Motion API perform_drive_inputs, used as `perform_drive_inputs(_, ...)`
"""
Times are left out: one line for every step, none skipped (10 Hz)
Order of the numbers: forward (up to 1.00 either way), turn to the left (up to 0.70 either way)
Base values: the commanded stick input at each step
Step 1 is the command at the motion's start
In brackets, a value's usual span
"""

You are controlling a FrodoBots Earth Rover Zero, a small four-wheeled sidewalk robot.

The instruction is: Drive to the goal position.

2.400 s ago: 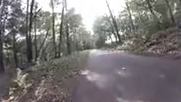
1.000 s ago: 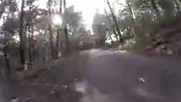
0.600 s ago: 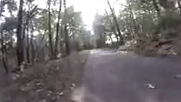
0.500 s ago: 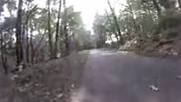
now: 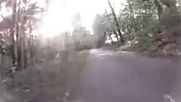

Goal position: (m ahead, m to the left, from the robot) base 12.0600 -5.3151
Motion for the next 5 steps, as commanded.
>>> perform_drive_inputs(0.7,-0.01)
perform_drive_inputs(0.7,-0.01)
perform_drive_inputs(0.7,-0.01)
perform_drive_inputs(0.7,-0.01)
perform_drive_inputs(0.7,-0.01)
